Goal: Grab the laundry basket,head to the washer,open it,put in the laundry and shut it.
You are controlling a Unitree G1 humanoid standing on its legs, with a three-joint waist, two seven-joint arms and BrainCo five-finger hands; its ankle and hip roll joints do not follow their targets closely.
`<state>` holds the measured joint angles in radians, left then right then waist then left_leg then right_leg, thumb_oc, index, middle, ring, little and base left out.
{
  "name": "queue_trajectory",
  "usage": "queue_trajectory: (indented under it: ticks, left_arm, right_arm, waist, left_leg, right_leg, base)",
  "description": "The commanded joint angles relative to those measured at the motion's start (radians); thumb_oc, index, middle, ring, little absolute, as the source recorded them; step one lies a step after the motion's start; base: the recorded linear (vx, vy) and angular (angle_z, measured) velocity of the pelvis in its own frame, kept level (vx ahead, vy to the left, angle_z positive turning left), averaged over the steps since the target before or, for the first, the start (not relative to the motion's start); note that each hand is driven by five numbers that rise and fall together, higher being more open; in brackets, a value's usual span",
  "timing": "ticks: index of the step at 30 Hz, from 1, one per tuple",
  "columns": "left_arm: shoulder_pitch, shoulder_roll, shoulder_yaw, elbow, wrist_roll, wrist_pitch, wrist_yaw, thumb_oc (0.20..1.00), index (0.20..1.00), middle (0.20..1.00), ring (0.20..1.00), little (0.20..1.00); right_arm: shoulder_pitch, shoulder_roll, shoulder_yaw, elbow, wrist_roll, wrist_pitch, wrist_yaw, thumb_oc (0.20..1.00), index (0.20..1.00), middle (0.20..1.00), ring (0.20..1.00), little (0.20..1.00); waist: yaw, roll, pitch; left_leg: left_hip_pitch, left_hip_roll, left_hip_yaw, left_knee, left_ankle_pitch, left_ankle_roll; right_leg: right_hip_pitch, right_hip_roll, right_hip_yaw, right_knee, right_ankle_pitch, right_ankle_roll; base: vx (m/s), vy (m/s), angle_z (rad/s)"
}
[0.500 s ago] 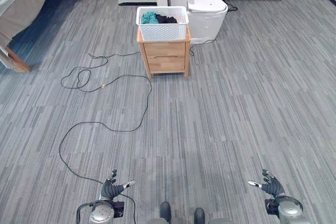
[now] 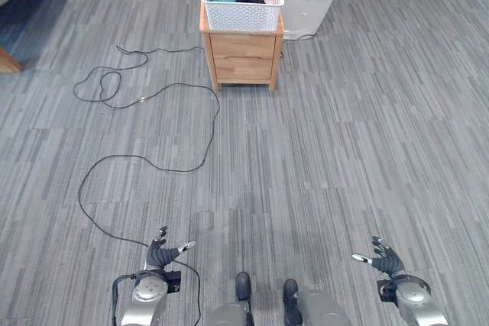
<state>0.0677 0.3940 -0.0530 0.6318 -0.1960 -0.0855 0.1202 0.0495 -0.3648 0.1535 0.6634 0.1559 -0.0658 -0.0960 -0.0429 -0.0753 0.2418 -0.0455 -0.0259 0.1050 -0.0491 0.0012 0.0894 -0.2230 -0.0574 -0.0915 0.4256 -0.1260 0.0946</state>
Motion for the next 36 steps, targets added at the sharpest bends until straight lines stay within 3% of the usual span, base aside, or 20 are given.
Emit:
queue_trajectory:
  ticks: [1, 7, 10, 11, 12, 13, 14, 17, 18, 20, 21, 22, 23, 24, 25, 29, 31, 33, 34, 36]
  left_arm:
    - [0.007, 0.021, 0.009, -0.008, -0.069, -0.037, 0.02, 1.0, 1.0, 1.0, 1.0, 1.0]
    - [-0.005, 0.005, -0.011, 0.009, -0.064, -0.04, 0.013, 1.0, 1.0, 1.0, 1.0, 1.0]
    - [0.008, -0.013, -0.023, 0.011, -0.047, -0.037, -0.003, 1.0, 1.0, 1.0, 1.0, 1.0]
    - [0.013, -0.022, -0.037, 0.014, -0.038, -0.031, -0.017, 1.0, 1.0, 1.0, 1.0, 1.0]
    - [0.013, -0.022, -0.036, 0.014, -0.038, -0.031, -0.017, 1.0, 1.0, 1.0, 1.0, 1.0]
    - [0.014, -0.023, -0.052, 0.002, -0.023, -0.028, -0.028, 1.0, 1.0, 1.0, 1.0, 1.0]
    - [0.014, -0.023, -0.052, 0.002, -0.023, -0.028, -0.028, 1.0, 1.0, 1.0, 1.0, 1.0]
    - [-0.008, -0.031, -0.065, 0.021, -0.029, -0.029, -0.027, 1.0, 1.0, 1.0, 1.0, 1.0]
    - [-0.019, -0.031, -0.073, 0.038, -0.016, -0.026, -0.024, 1.0, 1.0, 1.0, 1.0, 1.0]
    - [-0.021, -0.027, -0.074, 0.041, -0.009, -0.024, -0.023, 1.0, 1.0, 1.0, 1.0, 1.0]
    - [-0.02, -0.026, -0.073, 0.044, -0.005, -0.023, -0.022, 1.0, 1.0, 1.0, 1.0, 1.0]
    - [-0.016, -0.022, -0.071, 0.047, 0.006, -0.022, -0.019, 1.0, 1.0, 1.0, 1.0, 1.0]
    - [-0.014, -0.02, -0.068, 0.046, 0.004, -0.023, -0.015, 1.0, 1.0, 1.0, 1.0, 1.0]
    - [-0.014, -0.02, -0.068, 0.046, 0.004, -0.023, -0.015, 1.0, 1.0, 1.0, 1.0, 1.0]
    - [-0.006, -0.019, -0.065, 0.043, 0.0, -0.023, -0.011, 1.0, 1.0, 1.0, 1.0, 1.0]
    - [0.016, -0.016, -0.043, 0.048, 0.002, -0.023, -0.007, 1.0, 1.0, 1.0, 1.0, 1.0]
    - [0.012, -0.012, -0.043, 0.063, 0.013, -0.021, -0.006, 1.0, 1.0, 1.0, 1.0, 1.0]
    - [-0.006, -0.005, -0.049, 0.081, 0.017, -0.022, -0.002, 1.0, 1.0, 1.0, 1.0, 1.0]
    - [-0.006, -0.005, -0.049, 0.081, 0.017, -0.022, -0.002, 1.0, 1.0, 1.0, 1.0, 1.0]
    - [-0.023, 0.004, -0.06, 0.081, 0.025, -0.018, -0.005, 1.0, 1.0, 1.0, 1.0, 1.0]
  right_arm:
    - [-0.03, -0.013, 0.029, -0.066, -0.03, -0.02, -0.033, 1.0, 1.0, 1.0, 1.0, 1.0]
    - [-0.02, -0.021, 0.039, -0.063, -0.049, -0.017, -0.036, 1.0, 1.0, 1.0, 1.0, 1.0]
    - [-0.006, -0.027, 0.026, -0.05, -0.053, -0.021, -0.039, 1.0, 1.0, 1.0, 1.0, 1.0]
    - [0.003, -0.036, 0.016, -0.051, -0.052, -0.029, -0.039, 1.0, 1.0, 1.0, 1.0, 1.0]
    - [0.003, -0.036, 0.016, -0.051, -0.052, -0.029, -0.039, 1.0, 1.0, 1.0, 1.0, 1.0]
    - [0.006, -0.052, 0.01, -0.062, -0.054, -0.03, -0.037, 1.0, 1.0, 1.0, 1.0, 1.0]
    - [0.007, -0.052, 0.01, -0.062, -0.054, -0.03, -0.037, 1.0, 1.0, 1.0, 1.0, 1.0]
    - [-0.003, -0.067, 0.009, -0.048, -0.047, -0.028, -0.045, 1.0, 1.0, 1.0, 1.0, 1.0]
    - [-0.008, -0.073, 0.007, -0.035, -0.04, -0.029, -0.053, 1.0, 1.0, 1.0, 1.0, 1.0]
    - [-0.005, -0.075, 0.005, -0.037, -0.039, -0.028, -0.055, 1.0, 1.0, 1.0, 1.0, 1.0]
    - [-0.003, -0.077, 0.006, -0.034, -0.042, -0.025, -0.059, 1.0, 1.0, 1.0, 1.0, 1.0]
    - [-0.001, -0.075, 0.012, -0.027, -0.045, -0.025, -0.063, 1.0, 1.0, 1.0, 1.0, 1.0]
    - [-0.001, -0.073, 0.016, -0.025, -0.047, -0.025, -0.068, 1.0, 1.0, 1.0, 1.0, 1.0]
    - [-0.001, -0.073, 0.016, -0.025, -0.047, -0.025, -0.068, 1.0, 1.0, 1.0, 1.0, 1.0]
    - [-0.002, -0.069, 0.023, -0.015, -0.055, -0.023, -0.074, 1.0, 1.0, 1.0, 1.0, 1.0]
    - [-0.006, -0.054, 0.025, -0.004, -0.073, -0.023, -0.071, 1.0, 1.0, 1.0, 1.0, 1.0]
    - [-0.009, -0.04, 0.027, -0.008, -0.079, -0.019, -0.068, 1.0, 1.0, 1.0, 1.0, 1.0]
    - [-0.021, -0.022, 0.037, -0.019, -0.073, -0.024, -0.061, 1.0, 1.0, 1.0, 1.0, 1.0]
    - [-0.021, -0.023, 0.037, -0.019, -0.073, -0.024, -0.061, 1.0, 1.0, 1.0, 1.0, 1.0]
    - [-0.036, -0.011, 0.049, -0.022, -0.077, -0.024, -0.058, 1.0, 1.0, 1.0, 1.0, 1.0]
  waist:
    - [-0.003, -0.003, 0.005]
    - [-0.018, -0.005, 0.022]
    - [-0.024, 0.002, -0.011]
    - [-0.032, 0.015, -0.022]
    - [-0.033, 0.013, -0.024]
    - [-0.037, 0.015, -0.028]
    - [-0.038, 0.017, -0.028]
    - [-0.043, 0.012, -0.019]
    - [-0.029, 0.008, -0.005]
    - [-0.026, 0.008, -0.002]
    - [-0.02, 0.011, 0.002]
    - [0.0, 0.022, 0.007]
    - [0.013, 0.025, 0.013]
    - [0.013, 0.024, 0.013]
    - [0.031, 0.027, 0.01]
    - [0.063, 0.023, -0.018]
    - [0.066, 0.007, -0.034]
    - [0.067, -0.017, -0.042]
    - [0.068, -0.015, -0.044]
    - [0.068, -0.03, -0.051]
  left_leg:
    - [0.049, -0.017, -0.027, 0.114, -0.17, -0.031]
    - [0.088, -0.047, -0.065, 0.12, -0.202, -0.035]
    - [0.108, -0.056, -0.075, 0.149, -0.234, -0.056]
    - [0.1, -0.039, -0.059, 0.232, -0.227, -0.098]
    - [0.096, -0.041, -0.06, 0.231, -0.224, -0.098]
    - [0.054, -0.02, -0.035, 0.345, -0.188, -0.128]
    - [0.049, -0.019, -0.036, 0.352, -0.191, -0.128]
    - [-0.045, 0.041, 0.026, 0.466, -0.146, -0.142]
    - [-0.114, 0.059, 0.065, 0.394, -0.182, -0.111]
    - [-0.144, 0.065, 0.068, 0.362, -0.156, -0.112]
    - [-0.178, 0.074, 0.071, 0.319, -0.11, -0.117]
    - [-0.225, 0.085, 0.06, 0.216, -0.01, -0.133]
    - [-0.247, 0.085, 0.046, 0.168, 0.021, -0.141]
    - [-0.245, 0.084, 0.046, 0.166, 0.022, -0.141]
    - [-0.275, 0.089, 0.037, 0.075, 0.061, -0.15]
    - [-0.279, 0.115, 0.061, 0.032, 0.118, -0.151]
    - [-0.287, 0.11, 0.071, 0.093, 0.116, -0.142]
    - [-0.297, 0.094, 0.085, 0.169, 0.074, -0.125]
    - [-0.3, 0.096, 0.085, 0.169, 0.076, -0.125]
    - [-0.292, 0.079, 0.093, 0.204, 0.034, -0.104]
  right_leg:
    - [-0.059, -0.019, -0.056, -0.18, 0.08, 0.055]
    - [-0.091, -0.019, -0.084, -0.286, 0.108, 0.058]
    - [-0.049, -0.013, -0.061, -0.304, 0.102, 0.027]
    - [0.001, -0.004, -0.078, -0.324, 0.093, 0.009]
    - [-0.002, -0.007, -0.079, -0.326, 0.095, 0.01]
    - [0.035, -0.005, -0.082, -0.343, 0.081, -0.008]
    - [0.034, -0.003, -0.083, -0.343, 0.082, -0.009]
    - [0.077, -0.008, -0.1, -0.352, 0.04, -0.038]
    - [0.11, -0.015, -0.11, -0.358, 0.014, -0.036]
    - [0.12, -0.014, -0.113, -0.361, 0.008, -0.034]
    - [0.136, -0.009, -0.115, -0.37, -0.002, -0.035]
    - [0.179, 0.013, -0.11, -0.389, -0.021, -0.038]
    - [0.199, 0.021, -0.102, -0.394, -0.031, -0.038]
    - [0.2, 0.02, -0.102, -0.394, -0.031, -0.038]
    - [0.24, 0.031, -0.09, -0.406, -0.056, -0.034]
    - [0.342, 0.036, -0.037, -0.398, -0.111, -0.023]
    - [0.361, 0.008, -0.031, -0.368, -0.126, -0.011]
    - [0.347, -0.021, -0.017, -0.308, -0.122, 0.01]
    - [0.344, -0.018, -0.016, -0.308, -0.12, 0.009]
    - [0.308, -0.046, -0.009, -0.214, -0.081, 0.035]
  base:
    - [0.25, 0.003, -0.14]
    - [0.19, -0.066, 0.19]
    - [0.29, -0.142, 0.59]
    - [0.32, -0.175, 0.86]
    - [0.3, -0.194, 0.83]
    - [0.1, -0.068, 0.54]
    - [0.16, -0.106, 0.48]
    - [0.14, -0.101, 0.26]
    - [0.22, -0.088, -0.04]
    - [0.16, -0.033, 0.05]
    - [0.27, 0.01, 0.01]
    - [0.35, 0.012, -0.08]
    - [0.29, 0.012, -0.13]
    - [0.34, 0.036, -0.29]
    - [0.38, 0.069, -0.25]
    - [0.6, 0.19, -0.3]
    - [0.44, 0.174, -0.64]
    - [0.31, 0.152, -0.34]
    - [0.22, 0.11, -0.08]
    - [0.31, 0.166, -0.14]
